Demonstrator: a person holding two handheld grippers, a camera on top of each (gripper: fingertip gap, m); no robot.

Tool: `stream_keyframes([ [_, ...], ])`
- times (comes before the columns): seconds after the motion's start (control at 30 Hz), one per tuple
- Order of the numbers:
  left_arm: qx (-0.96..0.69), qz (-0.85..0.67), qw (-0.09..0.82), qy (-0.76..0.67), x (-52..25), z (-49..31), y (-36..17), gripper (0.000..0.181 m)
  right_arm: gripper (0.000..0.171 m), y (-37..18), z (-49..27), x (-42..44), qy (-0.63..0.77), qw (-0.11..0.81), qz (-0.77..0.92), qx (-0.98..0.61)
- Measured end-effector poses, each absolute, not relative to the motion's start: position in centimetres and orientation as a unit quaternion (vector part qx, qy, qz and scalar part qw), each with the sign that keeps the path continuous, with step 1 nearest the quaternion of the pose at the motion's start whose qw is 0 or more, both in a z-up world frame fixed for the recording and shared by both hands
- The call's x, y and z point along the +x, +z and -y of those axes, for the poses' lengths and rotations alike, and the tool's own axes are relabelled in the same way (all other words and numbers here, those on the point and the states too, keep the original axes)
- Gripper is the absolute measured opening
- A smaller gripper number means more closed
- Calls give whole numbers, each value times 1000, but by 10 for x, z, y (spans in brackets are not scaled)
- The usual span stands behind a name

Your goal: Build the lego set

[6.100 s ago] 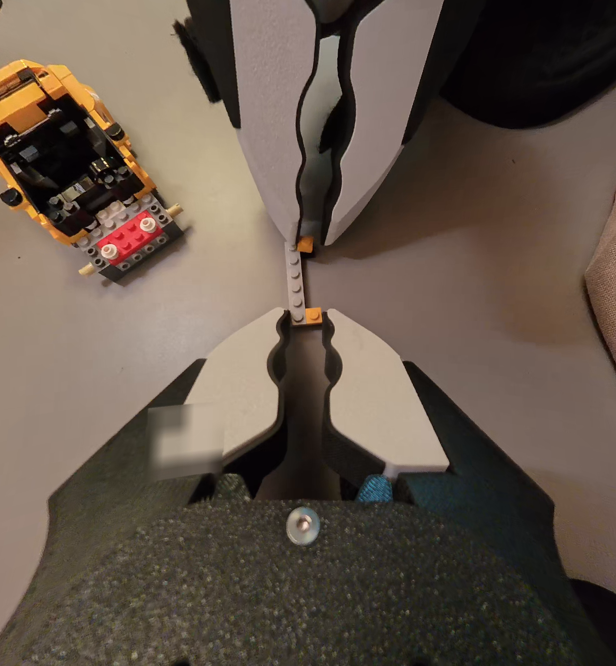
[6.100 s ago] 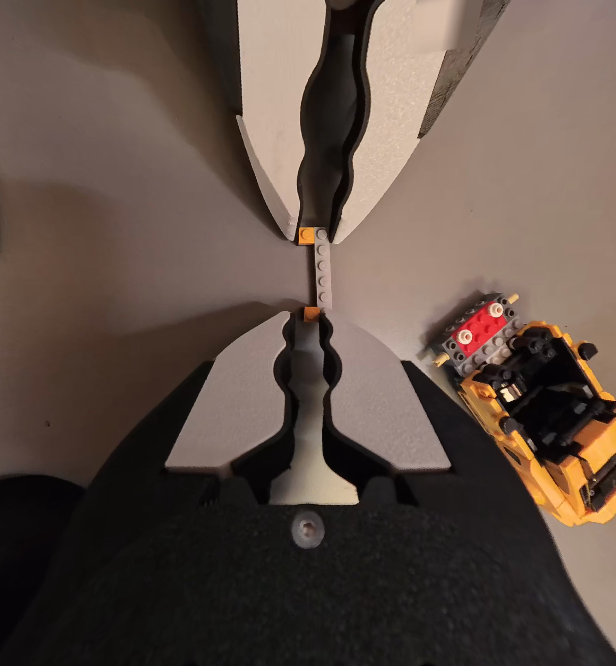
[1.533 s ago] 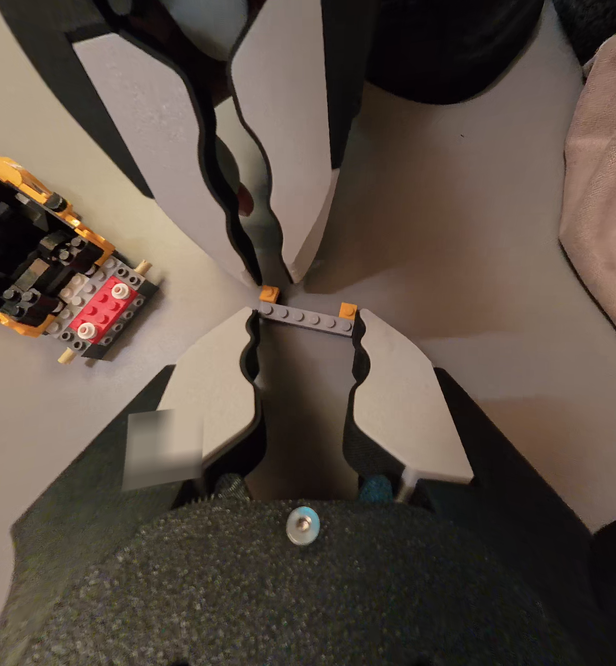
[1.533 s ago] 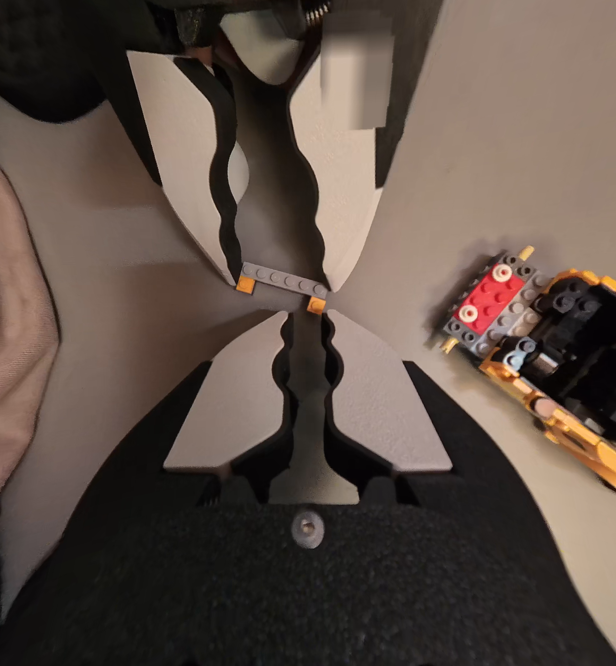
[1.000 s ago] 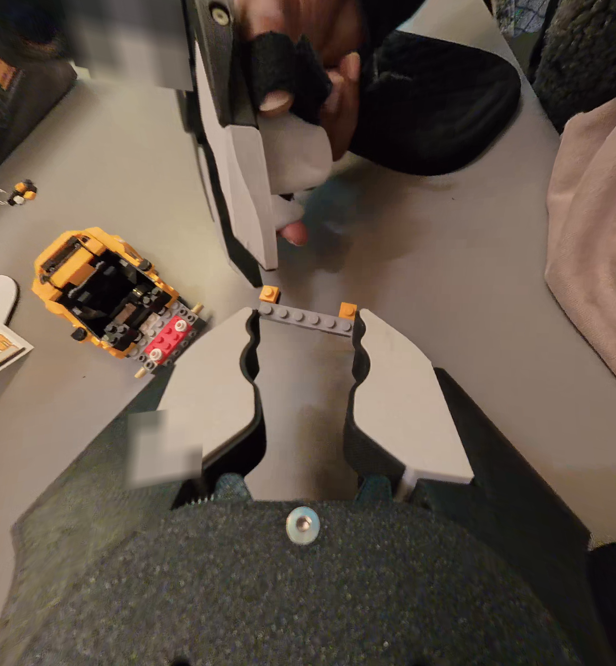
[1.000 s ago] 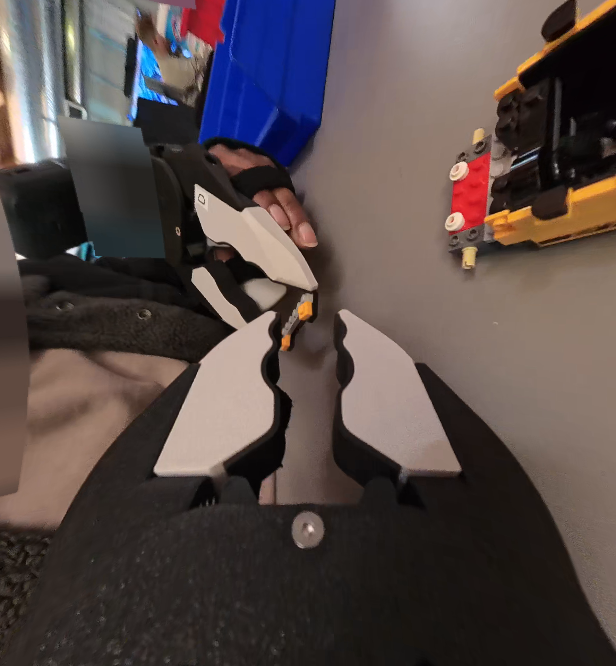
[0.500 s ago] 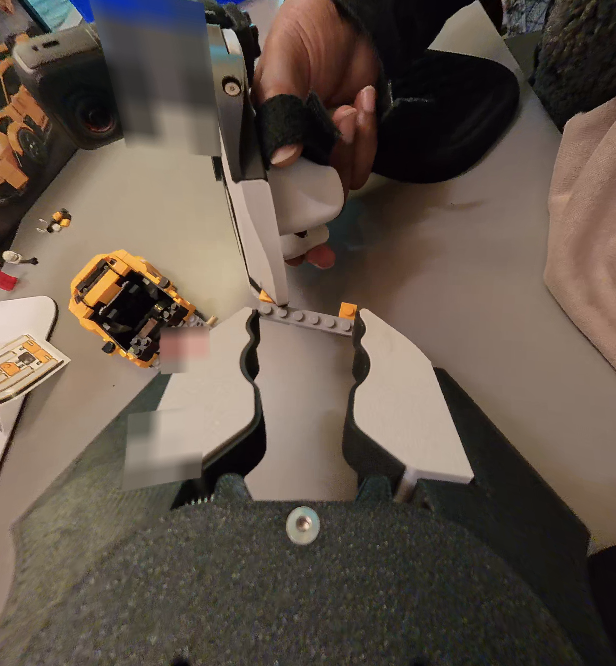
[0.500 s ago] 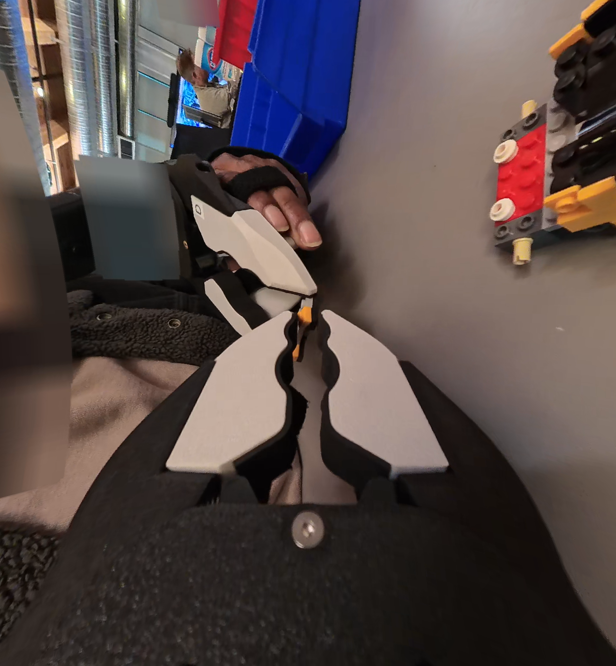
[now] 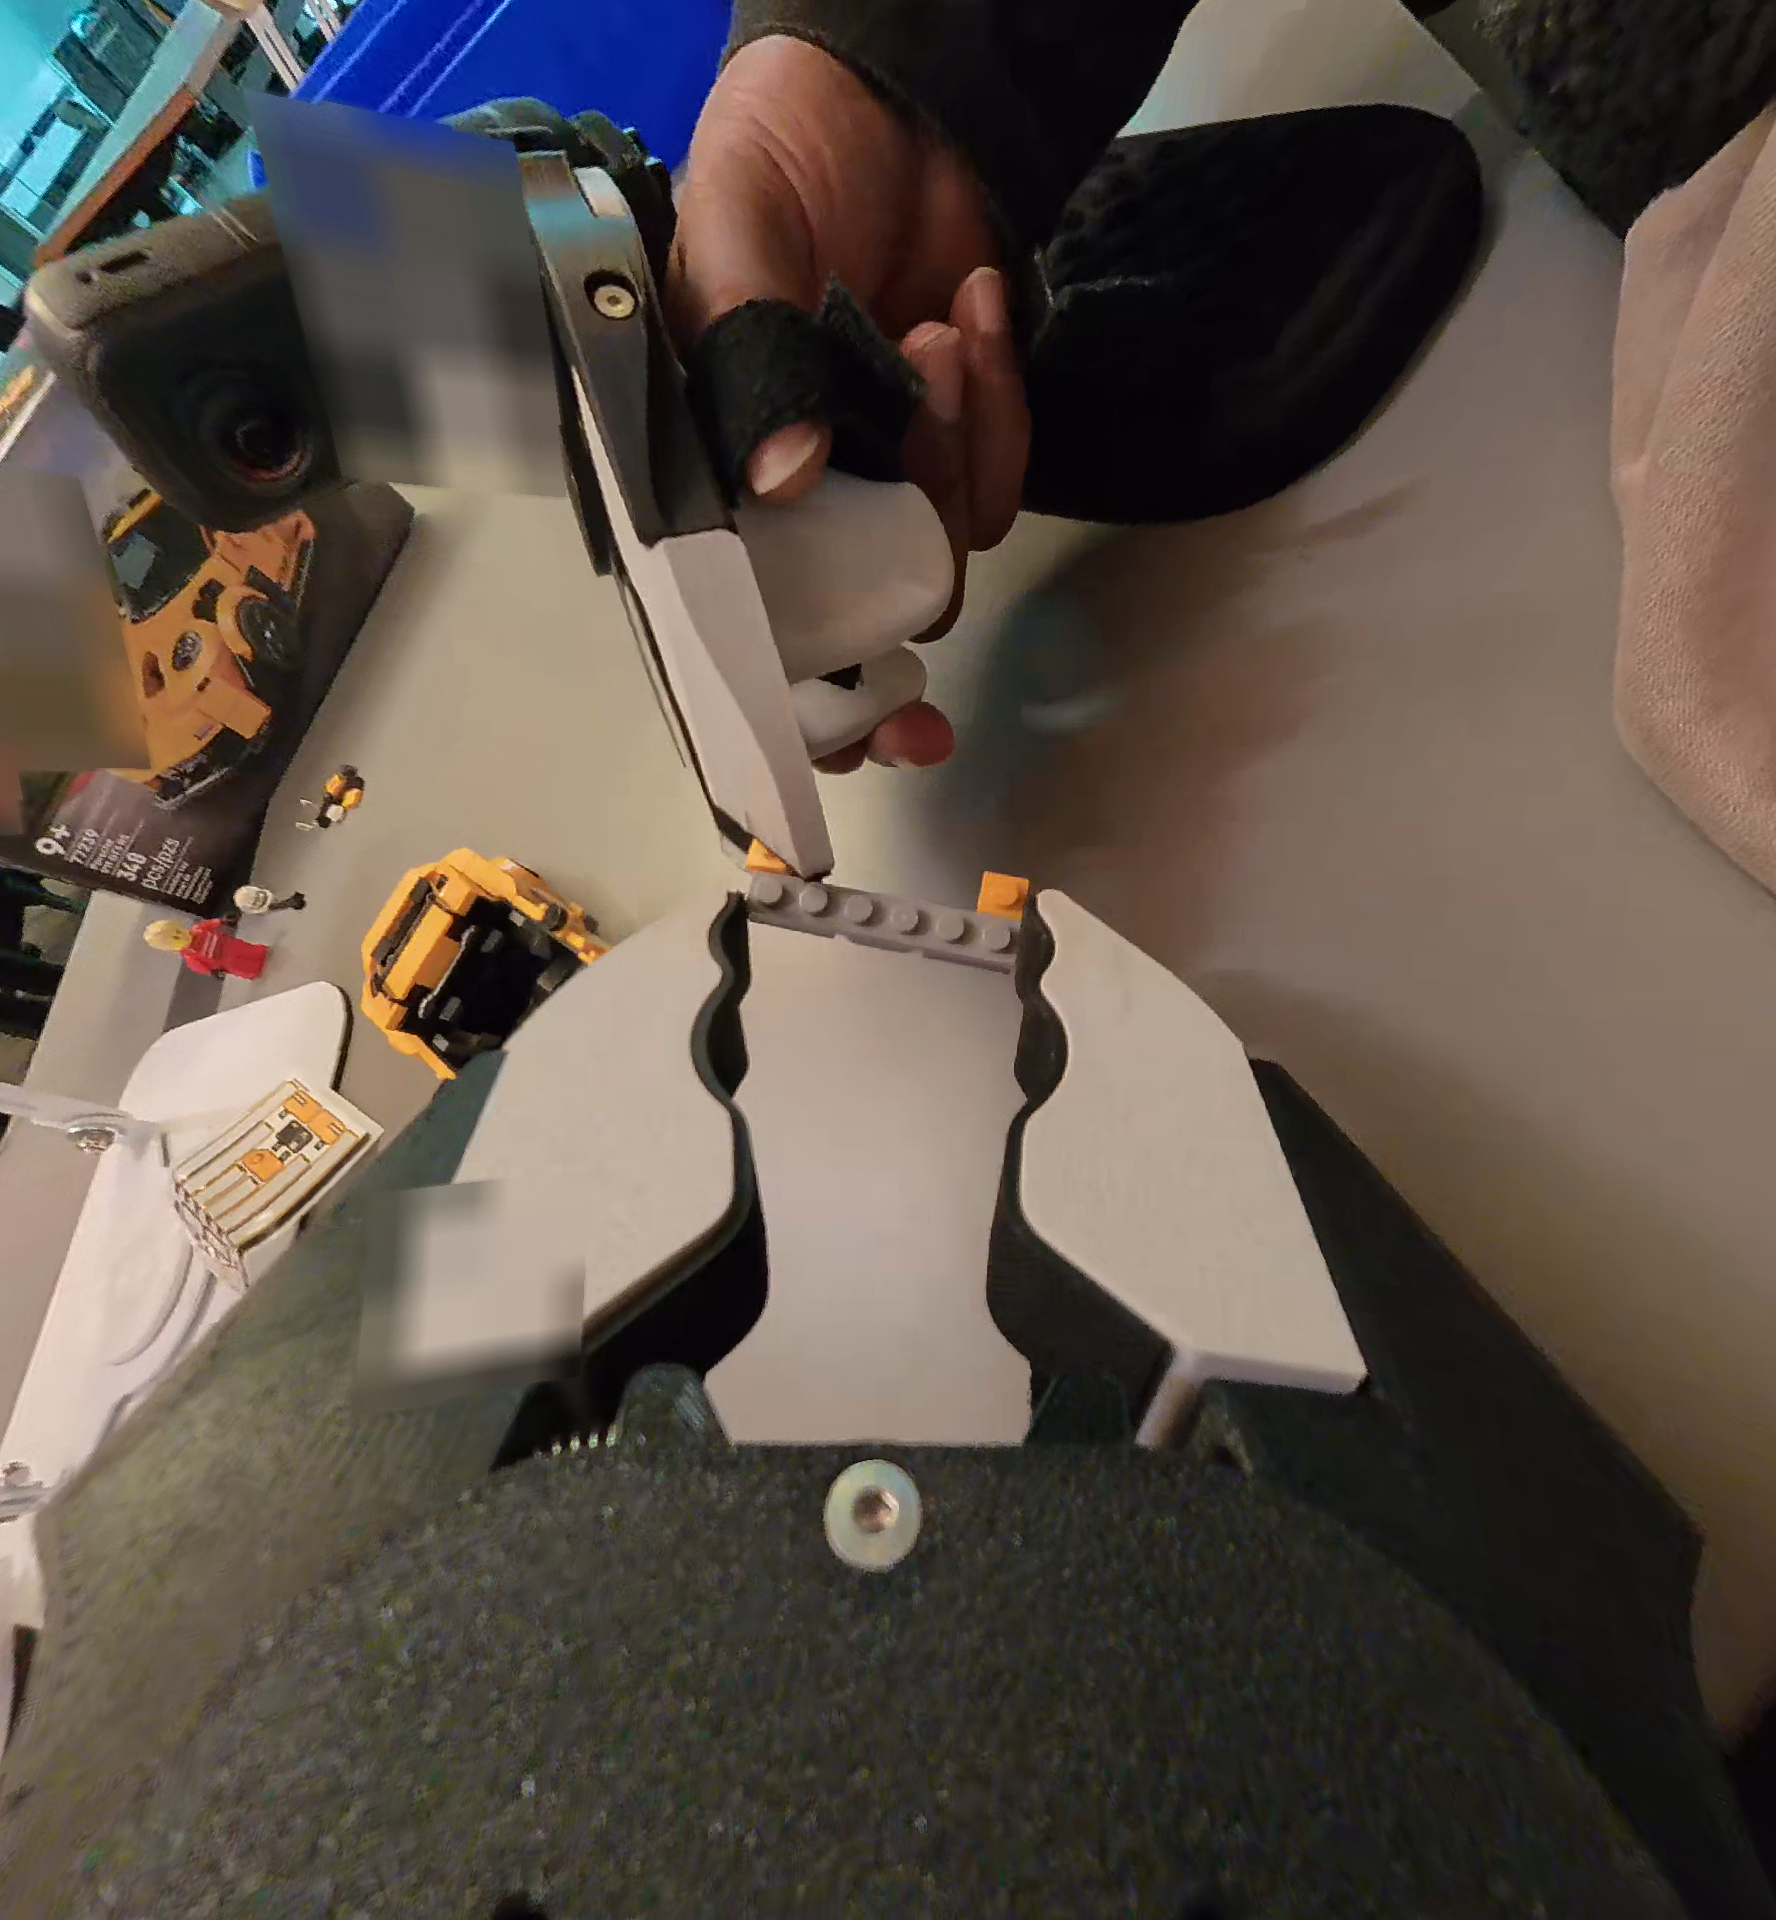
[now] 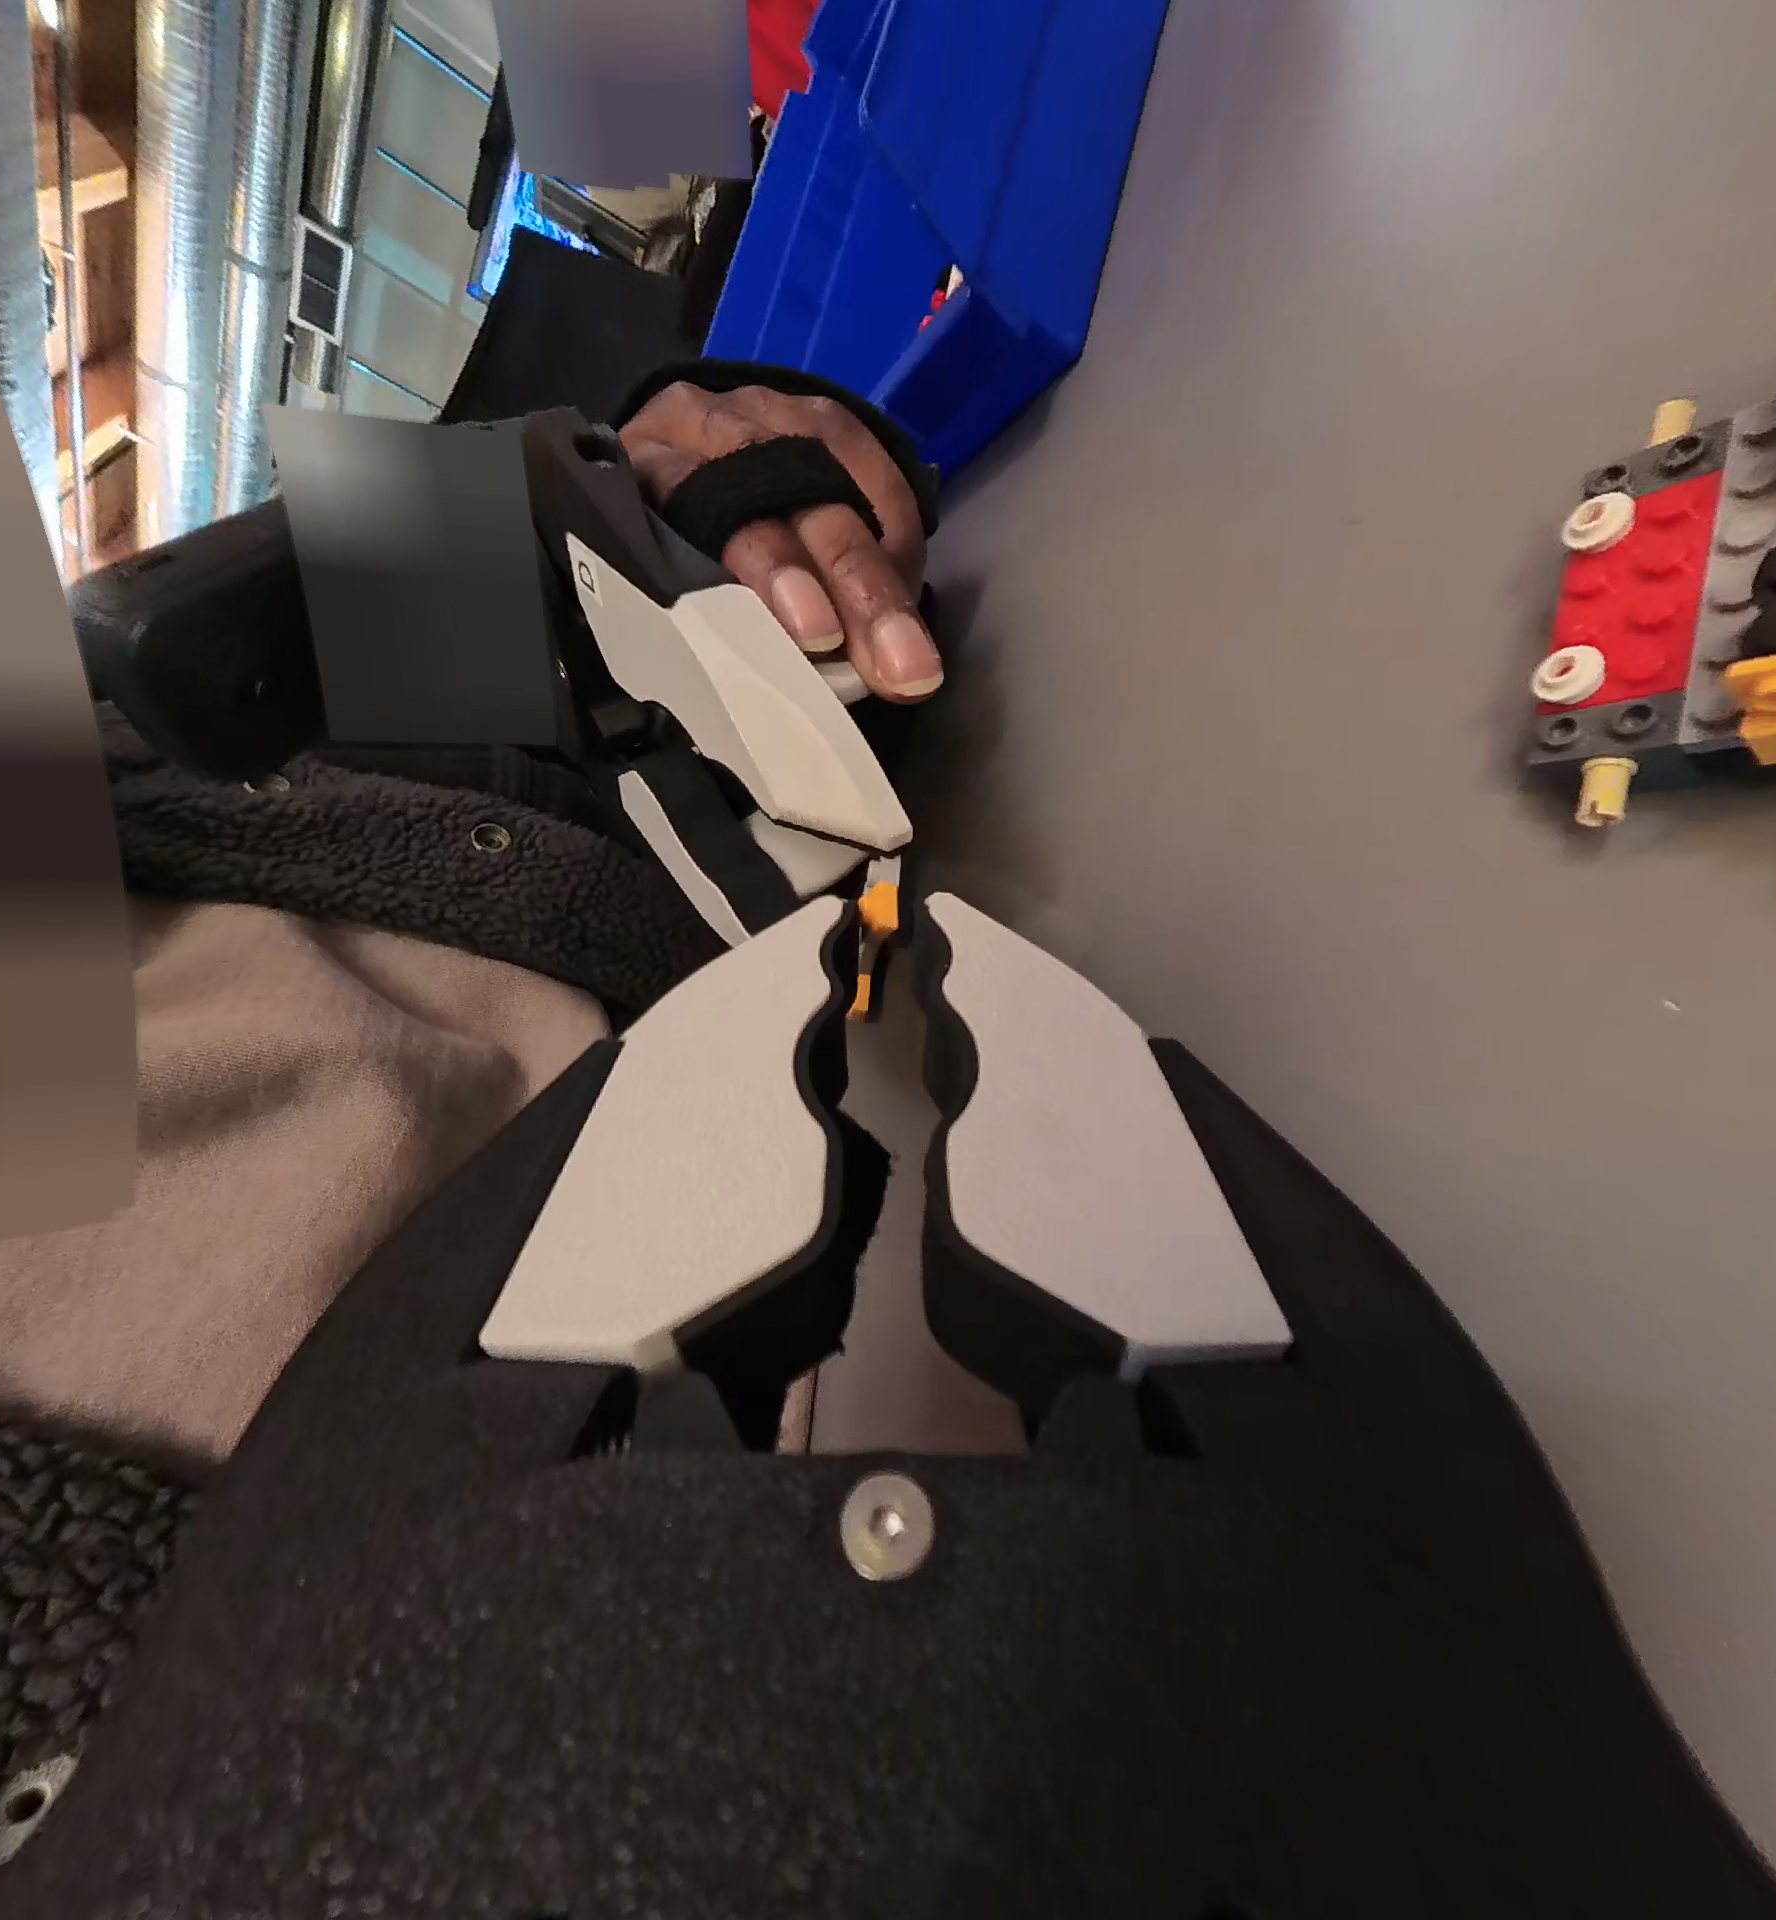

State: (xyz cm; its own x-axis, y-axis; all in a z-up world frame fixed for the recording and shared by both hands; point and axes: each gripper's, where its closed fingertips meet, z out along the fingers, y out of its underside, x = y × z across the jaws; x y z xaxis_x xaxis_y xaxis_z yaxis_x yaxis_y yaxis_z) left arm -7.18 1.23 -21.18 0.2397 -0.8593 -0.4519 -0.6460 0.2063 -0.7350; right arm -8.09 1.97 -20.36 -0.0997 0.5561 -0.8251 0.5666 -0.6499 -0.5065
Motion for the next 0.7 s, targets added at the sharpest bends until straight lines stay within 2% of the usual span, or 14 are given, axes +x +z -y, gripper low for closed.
stream_keyframes([
  [0.7,-592,-616,513,-84,-67,-6,-201,49,9,-194,-12,-76,-598,-16,-474,646],
])
